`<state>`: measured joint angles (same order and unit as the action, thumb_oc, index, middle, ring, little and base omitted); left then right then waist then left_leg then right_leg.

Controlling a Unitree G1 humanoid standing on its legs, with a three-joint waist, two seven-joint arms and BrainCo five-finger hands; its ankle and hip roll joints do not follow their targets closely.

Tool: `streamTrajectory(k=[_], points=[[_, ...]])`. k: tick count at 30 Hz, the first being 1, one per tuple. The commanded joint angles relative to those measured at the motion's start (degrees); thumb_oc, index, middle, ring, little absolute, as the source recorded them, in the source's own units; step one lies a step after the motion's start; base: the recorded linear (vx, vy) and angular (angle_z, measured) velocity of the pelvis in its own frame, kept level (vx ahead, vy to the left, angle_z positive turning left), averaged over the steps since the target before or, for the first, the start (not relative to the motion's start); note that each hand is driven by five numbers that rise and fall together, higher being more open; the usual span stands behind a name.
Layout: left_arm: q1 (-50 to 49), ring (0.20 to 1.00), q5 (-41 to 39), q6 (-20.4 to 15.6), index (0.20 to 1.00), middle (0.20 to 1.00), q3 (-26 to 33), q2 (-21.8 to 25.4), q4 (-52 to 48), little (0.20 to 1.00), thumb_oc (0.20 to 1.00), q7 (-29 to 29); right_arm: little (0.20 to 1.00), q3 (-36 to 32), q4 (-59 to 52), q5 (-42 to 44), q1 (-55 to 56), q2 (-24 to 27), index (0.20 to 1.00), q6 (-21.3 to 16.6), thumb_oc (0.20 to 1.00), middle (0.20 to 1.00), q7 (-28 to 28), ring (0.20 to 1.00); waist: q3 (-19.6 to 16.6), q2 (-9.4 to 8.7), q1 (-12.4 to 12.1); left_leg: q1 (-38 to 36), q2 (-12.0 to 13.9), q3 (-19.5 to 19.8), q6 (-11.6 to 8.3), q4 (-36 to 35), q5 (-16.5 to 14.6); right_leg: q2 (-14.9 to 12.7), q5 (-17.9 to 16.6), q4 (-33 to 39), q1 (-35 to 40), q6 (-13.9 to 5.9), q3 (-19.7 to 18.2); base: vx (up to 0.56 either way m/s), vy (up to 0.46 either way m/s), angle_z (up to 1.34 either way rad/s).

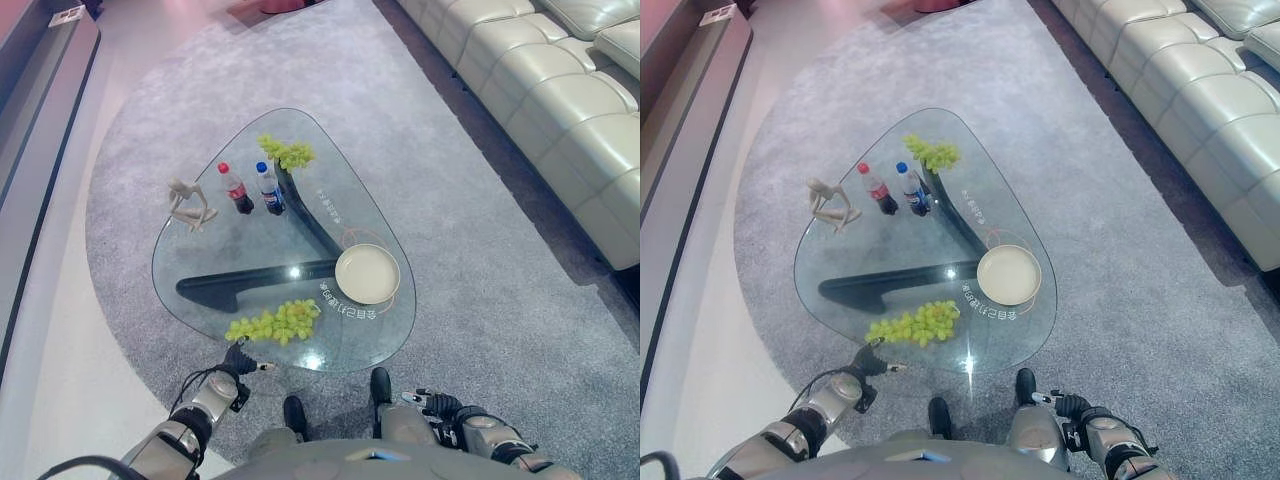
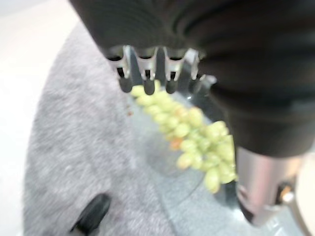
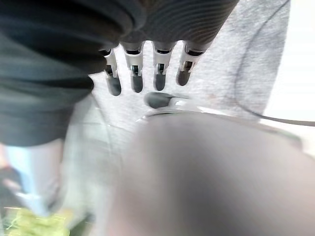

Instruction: Pick up fruits into the plate

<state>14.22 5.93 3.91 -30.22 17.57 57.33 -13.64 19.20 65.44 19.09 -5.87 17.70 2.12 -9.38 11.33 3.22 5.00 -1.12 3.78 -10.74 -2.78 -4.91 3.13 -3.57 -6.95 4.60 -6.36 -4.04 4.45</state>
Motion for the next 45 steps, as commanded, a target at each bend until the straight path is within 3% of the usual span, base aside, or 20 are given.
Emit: streamTrajectory(k=[1, 8, 18, 30, 45], points=[[9.4, 1.000, 7.1, 0.0, 1.000, 1.000, -2.7, 4.1, 1.1, 1.000, 1.000, -3.6, 1.000, 2.2, 0.3, 4.5, -6.0, -0.1, 1.000, -3.1, 1.000, 1.000, -1.4, 1.000, 7.6, -0.50, 1.4, 1.3, -2.4, -1.0, 2.81, 2.4, -5.8, 1.6, 7.9, -6.5, 0.5, 0.01, -3.2, -0.10, -0.020, -0.22], [20.1, 1.000, 8.5, 1.2, 1.000, 1.000, -7.2, 6.2, 6.0, 1.000, 1.000, -7.2, 1.000, 3.1, 0.2, 7.5, -11.3, 0.8, 1.000, -4.3, 1.000, 1.000, -2.0, 1.000, 12.5, 0.05, 3.5, 5.9, -2.5, -0.9, 1.73, 3.3, -4.7, 2.4, 7.2, -7.0, -4.2, 0.73, -4.1, -0.07, -0.010, -0.08], [30.3, 1.000, 12.0, 4.9, 1.000, 1.000, -10.0, 7.5, 13.1, 1.000, 1.000, -10.7, 1.000, 4.8, -2.5, 13.1, -16.7, 0.7, 1.000, -4.6, 1.000, 1.000, -1.8, 1.000, 17.8, -1.61, 5.0, 14.2, -2.0, 0.5, 0.65, 8.2, -4.1, 4.2, 7.6, -12.6, -13.2, 1.77, -5.2, -0.06, -0.035, -0.08], [35.3, 1.000, 16.7, 8.4, 1.000, 1.000, -11.1, 6.7, 19.2, 1.000, 1.000, -9.9, 1.000, 4.4, -5.5, 21.2, -19.2, -0.4, 1.000, -7.1, 1.000, 1.000, -0.9, 1.000, 18.5, -3.89, 5.2, 25.2, -1.6, 1.6, 0.04, 13.4, -3.3, 5.0, 7.8, -17.7, -23.9, 2.00, -5.0, -0.05, -0.041, -0.01], [38.5, 1.000, 21.7, 13.6, 1.000, 1.000, -12.6, 5.4, 22.0, 1.000, 1.000, -9.0, 1.000, 4.2, -8.9, 28.2, -19.4, -2.2, 1.000, -8.7, 1.000, 1.000, -2.9, 1.000, 18.5, -6.88, 5.4, 32.2, -2.0, 2.4, 0.13, 17.2, -4.1, 5.6, 7.5, -20.4, -30.1, 1.71, -4.8, -0.02, -0.036, 0.02]])
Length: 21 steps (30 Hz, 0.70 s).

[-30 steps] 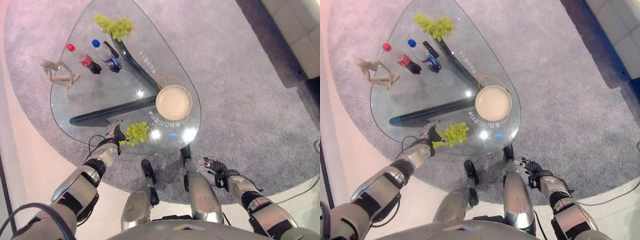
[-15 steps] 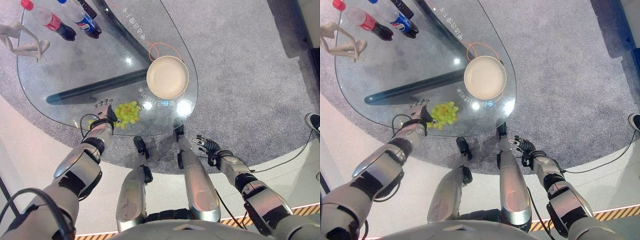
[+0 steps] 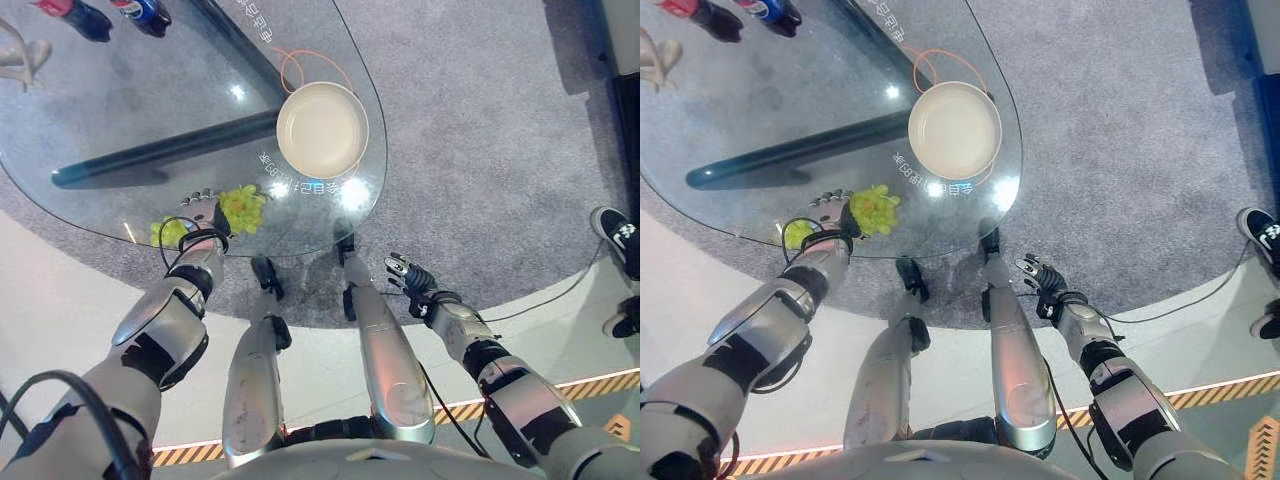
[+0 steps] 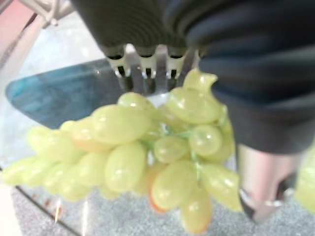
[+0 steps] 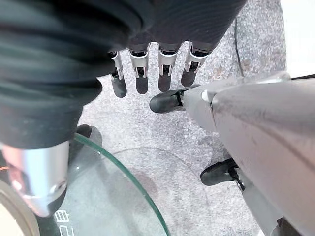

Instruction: Pick up fruits into the plate

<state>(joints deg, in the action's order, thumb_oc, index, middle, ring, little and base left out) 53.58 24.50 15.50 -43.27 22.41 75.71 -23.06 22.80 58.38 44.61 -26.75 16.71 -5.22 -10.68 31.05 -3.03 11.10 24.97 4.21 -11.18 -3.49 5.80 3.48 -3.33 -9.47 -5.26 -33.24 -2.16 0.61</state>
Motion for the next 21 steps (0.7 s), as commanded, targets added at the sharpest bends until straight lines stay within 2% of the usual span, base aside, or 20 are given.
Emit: streamTrajectory(k=[1, 2, 3, 14, 21], points=[[-0.7, 1.000, 3.4, 2.3, 1.000, 1.000, 0.1, 0.5, 3.6, 1.000, 1.000, 0.2, 1.000, 0.7, -2.0, 3.4, 1.4, -1.4, 1.000, -1.4, 1.000, 1.000, -2.0, 1.000, -1.3, -0.82, -0.7, 6.5, -2.4, 2.9, 0.83, 6.6, -4.5, 5.5, 9.9, -10.6, -3.6, -0.20, -0.9, -0.01, -0.044, 0.05], [-0.6, 0.937, 3.6, 2.4, 0.937, 0.937, 0.0, 0.5, 3.7, 0.937, 0.937, 0.0, 1.000, 0.7, -2.1, 3.8, 1.4, -1.5, 1.000, -1.4, 1.000, 1.000, -2.2, 1.000, -1.3, -0.91, -0.6, 6.6, -2.4, 2.9, 0.85, 6.6, -4.5, 5.5, 9.9, -10.7, -3.7, -0.20, -0.9, -0.02, -0.048, 0.00], [-0.2, 0.200, 3.9, 2.6, 0.200, 0.200, -0.1, 0.5, 3.8, 0.200, 0.200, -0.8, 1.000, 0.8, -2.3, 4.6, 1.4, -1.7, 1.000, -1.2, 1.000, 1.000, -2.5, 1.000, -1.3, -1.16, -0.6, 6.9, -2.4, 2.9, 0.86, 6.7, -4.5, 5.6, 9.9, -10.7, -3.8, -0.19, -0.9, -0.01, -0.047, -0.01], [1.6, 0.200, 4.2, 2.5, 0.200, 0.200, -1.1, 1.3, 4.2, 0.200, 0.200, -1.0, 1.000, 0.4, -3.4, 6.5, 2.5, -1.8, 1.000, -1.6, 1.000, 1.000, -4.4, 1.000, -1.3, -1.78, 0.0, 8.5, -2.4, 3.3, 0.63, 7.3, -4.5, 5.9, 9.2, -10.8, -5.3, -0.25, -0.8, 0.00, -0.019, -0.01], [1.7, 0.200, 3.4, 1.0, 0.200, 0.200, -0.9, 1.6, 4.5, 0.200, 0.200, -0.8, 1.000, 0.2, -3.8, 6.8, 2.8, -1.7, 1.000, -1.9, 1.000, 1.000, -4.6, 1.000, -1.3, -1.73, -0.1, 7.9, -2.5, 3.4, 0.57, 6.8, -4.5, 6.0, 9.3, -10.5, -4.9, -0.20, -0.7, 0.00, 0.000, 0.00]])
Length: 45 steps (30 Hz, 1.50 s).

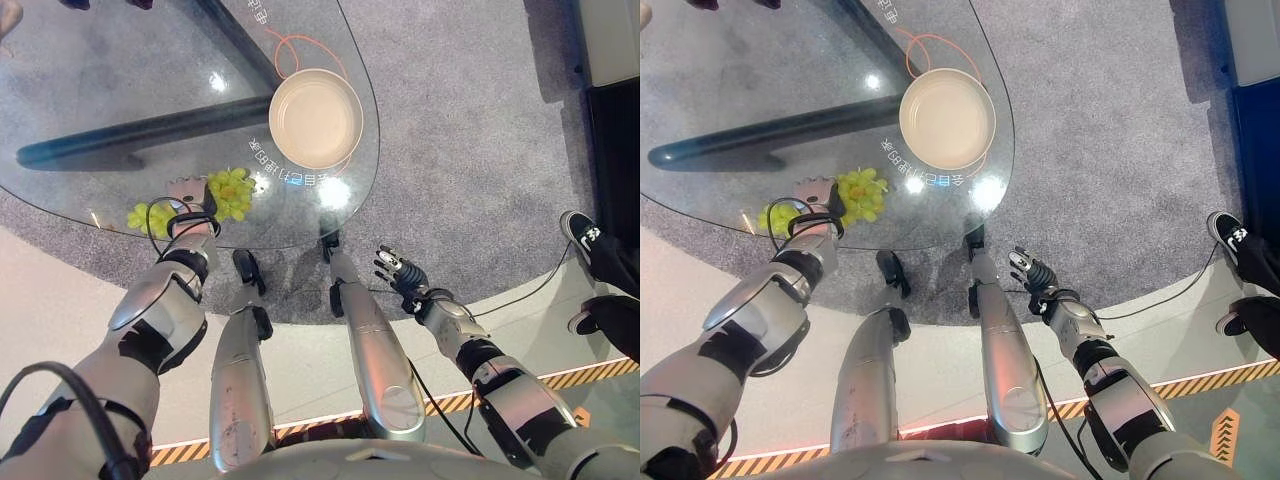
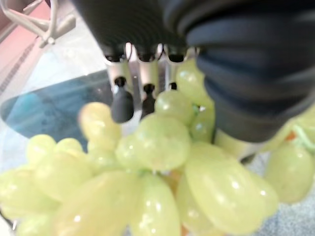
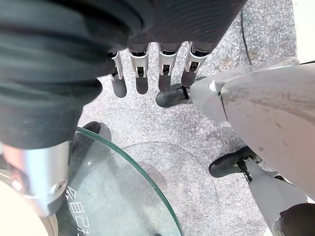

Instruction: Pick up fruits into the plate

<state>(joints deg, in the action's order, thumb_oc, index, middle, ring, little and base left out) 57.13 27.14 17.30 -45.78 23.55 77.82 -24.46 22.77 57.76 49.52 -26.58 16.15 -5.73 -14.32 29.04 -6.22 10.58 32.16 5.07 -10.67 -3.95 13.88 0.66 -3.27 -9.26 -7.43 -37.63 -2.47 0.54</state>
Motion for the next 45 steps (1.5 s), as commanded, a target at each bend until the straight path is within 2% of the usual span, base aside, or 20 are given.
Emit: streamTrajectory(k=[1, 8, 9, 11, 13, 14, 16, 19, 24, 26, 28, 32, 35, 41, 42, 45], points=[[-1.9, 0.200, 0.2, -1.1, 0.200, 0.200, 1.6, 0.4, 2.4, 0.200, 0.200, 0.6, 1.000, 0.2, -3.1, 1.7, 2.5, -1.2, 1.000, -1.3, 1.000, 1.000, -1.0, 1.000, 0.8, 1.53, 0.4, 0.4, -3.4, 2.9, 1.07, -1.4, -1.7, 5.9, 9.1, -8.5, -0.3, 0.09, -0.6, 0.00, 0.000, 0.00], [-3.1, 0.200, -6.0, -5.1, 0.200, 0.200, 3.5, 0.4, 2.3, 0.200, 0.200, 0.0, 1.000, -0.1, -2.8, 1.1, 2.7, -1.1, 1.000, -1.4, 1.000, 1.000, -1.4, 1.000, 0.8, 2.21, -0.1, -2.8, -3.5, 3.1, 1.27, -2.6, -1.9, 5.7, 9.9, -8.4, 2.5, 0.14, -1.0, 0.01, 0.011, 0.00], [-3.4, 0.200, -8.2, -7.1, 0.200, 0.200, 4.2, 0.7, 2.1, 0.200, 0.200, -0.1, 1.000, -0.1, -2.8, 0.9, 2.8, -1.1, 1.000, -1.3, 1.000, 1.000, -1.4, 1.000, 0.8, 2.49, -0.2, -4.1, -3.5, 3.0, 1.34, -3.0, -1.9, 5.7, 10.3, -8.5, 3.4, 0.11, -1.1, 0.03, 0.040, -0.01], [-3.5, 0.200, -10.5, -8.8, 0.200, 0.200, 4.9, 0.8, 1.9, 0.200, 0.200, -0.3, 1.000, -0.2, -2.6, 0.5, 2.8, -1.0, 1.000, -1.4, 1.000, 1.000, -1.4, 1.000, 0.8, 2.81, -0.3, -5.1, -3.4, 3.0, 1.38, -3.5, -1.9, 5.7, 10.5, -8.4, 4.2, 0.11, -1.2, 0.03, 0.051, 0.00], [-4.5, 0.200, -14.0, -12.7, 0.200, 0.200, 7.0, 1.3, 1.4, 0.200, 0.200, -0.2, 1.000, -0.7, -2.7, 0.0, 3.2, -0.8, 1.000, -1.6, 1.000, 1.000, -1.6, 1.000, 0.8, 3.51, -0.5, -7.4, -3.3, 3.0, 1.46, -4.5, -1.9, 5.6, 10.9, -8.1, 6.2, 0.03, -1.5, 0.03, 0.063, -0.01], [-4.4, 0.200, -14.2, -12.9, 0.200, 0.200, 7.1, 1.4, 1.4, 0.200, 0.200, -0.2, 1.000, -0.7, -2.8, 0.0, 3.1, -0.8, 1.000, -1.6, 1.000, 1.000, -1.6, 1.000, 0.8, 3.56, -0.5, -7.4, -3.3, 3.0, 1.43, -4.7, -1.7, 5.6, 10.7, -7.9, 6.3, 0.05, -1.5, 0.05, 0.060, -0.02], [-5.7, 0.200, -17.3, -16.9, 0.200, 0.200, 9.0, 1.8, 0.7, 0.200, 0.200, 0.3, 1.000, -1.2, -2.9, -0.4, 3.5, -0.8, 1.000, -1.8, 1.000, 1.000, -1.8, 1.000, 0.8, 4.21, -0.7, -10.2, -3.1, 3.0, 1.44, -5.8, -1.7, 5.4, 11.0, -7.2, 8.8, -0.04, -1.6, 0.05, 0.051, 0.01], [-7.2, 0.200, -20.3, -19.7, 0.200, 0.200, 10.6, 2.3, -0.8, 0.200, 0.200, 0.8, 1.000, -1.6, -3.6, -0.8, 4.1, -0.6, 1.000, -1.5, 1.000, 1.000, -1.6, 1.000, 0.7, 4.66, -0.9, -12.8, -3.0, 3.0, 1.34, -6.9, -1.8, 5.1, 11.2, -6.4, 11.3, -0.15, -1.4, 0.05, 0.042, 0.01], [-11.7, 0.200, -26.2, -23.8, 0.200, 0.200, 13.5, 3.8, -8.2, 0.200, 0.200, 2.6, 1.000, -2.8, -6.0, -1.8, 6.6, 0.1, 1.000, -1.4, 1.000, 1.000, -1.3, 1.000, -1.4, 6.06, -1.5, -16.5, -3.1, 3.1, 1.14, -9.0, -1.8, 4.2, 11.7, -4.8, 15.0, -0.33, -0.6, 0.05, 0.051, 0.01], [-12.9, 0.200, -26.8, -24.6, 0.200, 0.200, 14.1, 4.3, -10.6, 0.200, 0.200, 3.2, 1.000, -3.1, -7.0, -2.2, 7.4, 0.1, 1.000, -1.3, 1.000, 1.000, -0.9, 1.000, -1.9, 6.42, -1.6, -17.5, -3.1, 3.2, 1.09, -9.6, -1.8, 3.9, 11.8, -4.4, 16.0, -0.36, -0.4, 0.05, 0.054, 0.03], [-16.0, 0.200, -30.6, -25.9, 0.200, 0.200, 15.5, 5.2, -17.7, 0.200, 0.200, 5.8, 1.000, -4.1, -9.3, -3.4, 9.6, 0.6, 1.000, -1.4, 1.000, 1.000, -0.6, 1.000, -3.2, 7.28, -2.0, -19.7, -3.2, 3.2, 1.04, -10.6, -1.9, 3.2, 12.1, -3.3, 18.4, -0.42, 0.4, 0.08, 0.085, 0.03], [-20.1, 0.200, -34.1, -26.6, 0.200, 0.200, 17.8, 5.6, -25.6, 0.200, 0.200, 10.0, 1.000, -4.8, -13.6, -4.6, 12.6, 1.0, 1.000, -1.7, 1.000, 1.000, -0.9, 1.000, -4.8, 7.53, -2.7, -23.0, -3.6, 3.2, 1.21, -11.8, -2.3, 2.5, 12.4, -1.8, 22.3, -0.73, 1.1, 0.06, 0.022, 0.10], [-23.1, 0.200, -35.8, -27.3, 0.200, 0.200, 19.0, 5.6, -31.1, 0.200, 0.200, 12.6, 1.000, -4.5, -18.2, -7.8, 14.8, 1.5, 1.000, -3.3, 1.000, 1.000, -2.1, 1.000, -6.2, 7.41, -3.2, -24.9, -3.8, 3.1, 1.29, -12.5, -2.5, 2.1, 12.2, -0.3, 24.9, -1.01, 1.6, 0.05, -0.005, 0.08], [-30.5, 0.200, -41.3, -26.6, 0.200, 0.200, 21.5, 7.4, -44.6, 0.200, 0.200, 20.2, 1.000, -3.7, -29.5, -14.9, 18.8, 3.4, 1.000, -4.1, 1.000, 1.000, -1.7, 1.000, -9.8, 6.56, -4.6, -29.2, -4.2, 3.5, 1.55, -13.7, -3.1, 1.1, 11.8, 2.5, 30.3, -1.78, 2.6, 0.09, -0.039, 0.11], [-33.0, 0.200, -43.1, -25.5, 0.200, 0.200, 22.8, 7.8, -48.9, 0.200, 0.200, 23.4, 1.000, -4.1, -32.5, -17.0, 19.7, 4.4, 1.000, -3.8, 1.000, 1.000, -2.3, 1.000, -11.4, 6.20, -5.1, -30.5, -4.2, 3.6, 1.66, -14.0, -3.3, 0.7, 11.5, 3.5, 32.2, -2.07, 3.1, 0.14, -0.051, 0.16], [-36.9, 0.200, -45.7, -23.8, 0.200, 0.200, 24.6, 7.6, -54.4, 0.200, 0.200, 28.2, 1.000, -5.2, -36.2, -19.9, 20.8, 5.2, 1.000, -2.0, 1.000, 1.000, -4.1, 1.000, -14.4, 5.89, -5.9, -32.7, -4.4, 3.8, 1.97, -14.5, -3.6, 0.4, 11.5, 4.8, 34.9, -2.38, 3.5, 0.15, -0.033, 0.07]])
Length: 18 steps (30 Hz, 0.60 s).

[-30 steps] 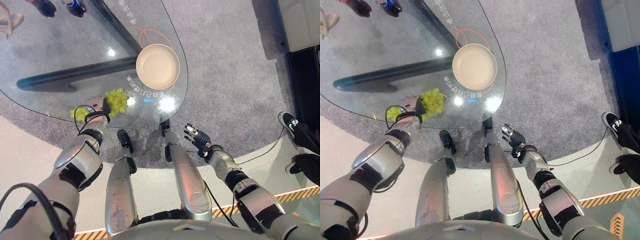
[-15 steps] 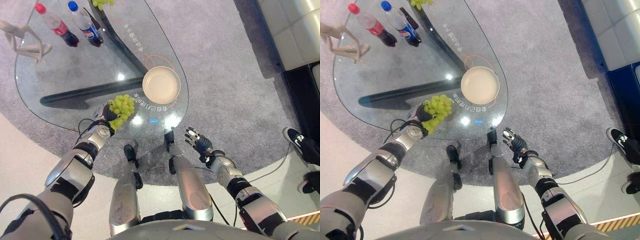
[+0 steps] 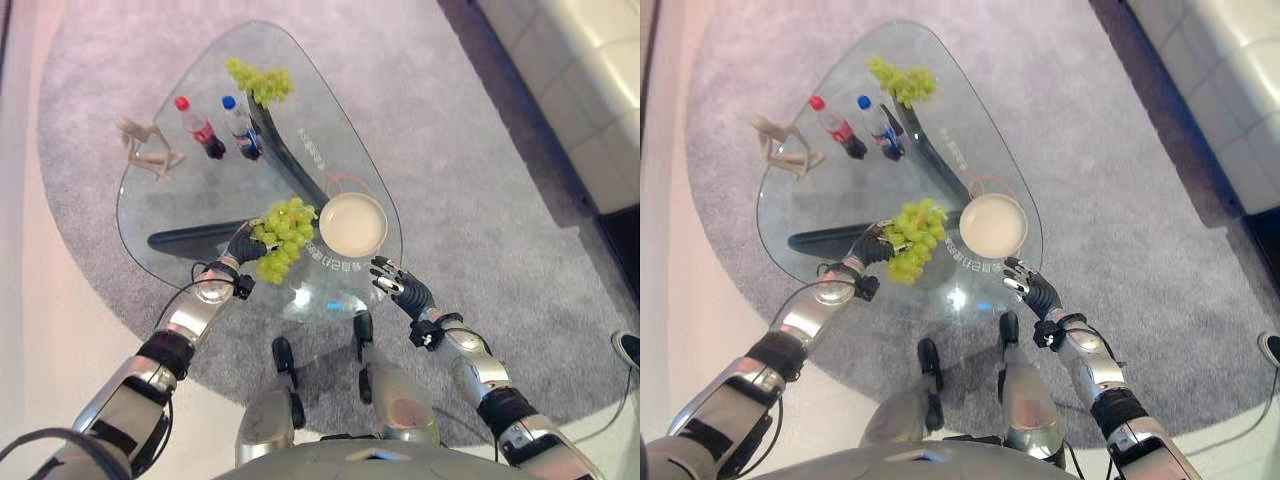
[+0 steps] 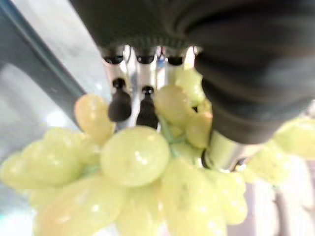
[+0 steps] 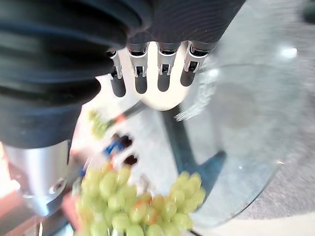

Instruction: Pick up fruits into the plate

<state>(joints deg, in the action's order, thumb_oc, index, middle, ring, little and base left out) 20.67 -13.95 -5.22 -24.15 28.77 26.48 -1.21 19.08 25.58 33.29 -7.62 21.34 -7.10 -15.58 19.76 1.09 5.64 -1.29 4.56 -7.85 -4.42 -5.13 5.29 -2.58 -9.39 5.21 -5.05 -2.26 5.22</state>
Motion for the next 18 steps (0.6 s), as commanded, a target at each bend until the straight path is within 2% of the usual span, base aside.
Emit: streamTrajectory(k=[1, 3, 7, 9, 12, 18], points=[[-1.0, 0.200, -5.1, -1.1, 0.200, 0.200, 3.2, 2.3, -3.8, 0.200, 0.200, 5.6, 1.000, -1.6, -4.5, -4.0, 2.1, 0.1, 1.000, -0.4, 1.000, 1.000, -3.2, 1.000, -5.5, -1.43, -1.0, 0.3, -4.0, 1.0, 2.49, 4.4, -8.3, -0.3, 11.6, -7.6, 2.7, -2.62, -1.1, 0.20, -0.026, -0.01], [-4.0, 0.200, -7.8, 1.2, 0.200, 0.200, 4.6, 1.9, -7.7, 0.200, 0.200, 10.9, 1.000, -2.2, -6.8, -5.7, 2.7, 1.3, 1.000, 1.6, 1.000, 1.000, -5.8, 1.000, -8.5, -1.51, -1.9, -2.2, -4.1, 1.2, 2.76, 3.7, -8.8, -0.5, 11.6, -6.3, 5.8, -2.85, -0.5, 0.22, -0.025, 0.04], [-5.7, 0.200, -10.8, 5.0, 0.200, 0.200, 5.2, 1.8, -12.1, 0.200, 0.200, 16.5, 1.000, -2.1, -9.1, -5.2, 2.1, 3.1, 1.000, 4.3, 1.000, 1.000, -9.2, 1.000, -10.6, -1.72, -3.1, -4.8, -4.3, 1.4, 3.01, 2.9, -9.3, -1.0, 11.6, -4.7, 9.1, -3.08, 0.6, 0.12, -0.023, 0.07], [-6.6, 0.200, -13.3, 8.2, 0.200, 0.200, 5.1, 1.9, -15.2, 0.200, 0.200, 20.5, 1.000, -2.0, -10.7, -4.2, 1.5, 4.2, 1.000, 6.8, 1.000, 1.000, -12.3, 1.000, -12.1, -1.78, -3.8, -6.9, -4.4, 1.6, 3.12, 2.0, -9.7, -1.2, 11.5, -3.3, 11.4, -3.28, 1.2, 0.13, -0.014, 0.18], [-7.1, 0.200, -16.2, 10.3, 0.200, 0.200, 4.9, 2.2, -17.6, 0.200, 0.200, 23.4, 1.000, -1.5, -12.4, -3.1, 0.8, 5.2, 1.000, 8.8, 1.000, 1.000, -15.2, 1.000, -13.2, -1.76, -4.3, -8.4, -4.4, 1.6, 3.15, 1.3, -9.9, -1.4, 11.2, -2.1, 13.1, -3.49, 1.8, 0.07, 0.001, 0.11], [-6.8, 0.200, -21.2, 12.2, 0.200, 0.200, 4.1, 2.1, -21.0, 0.200, 0.200, 26.4, 1.000, 0.3, -14.7, 0.4, -0.4, 5.9, 1.000, 12.3, 1.000, 1.000, -20.2, 1.000, -14.7, -1.65, -5.2, -9.9, -4.5, 1.4, 3.14, 0.8, -10.4, -1.9, 10.9, -0.7, 15.0, -3.86, 3.0, 0.03, 0.012, 0.08]])
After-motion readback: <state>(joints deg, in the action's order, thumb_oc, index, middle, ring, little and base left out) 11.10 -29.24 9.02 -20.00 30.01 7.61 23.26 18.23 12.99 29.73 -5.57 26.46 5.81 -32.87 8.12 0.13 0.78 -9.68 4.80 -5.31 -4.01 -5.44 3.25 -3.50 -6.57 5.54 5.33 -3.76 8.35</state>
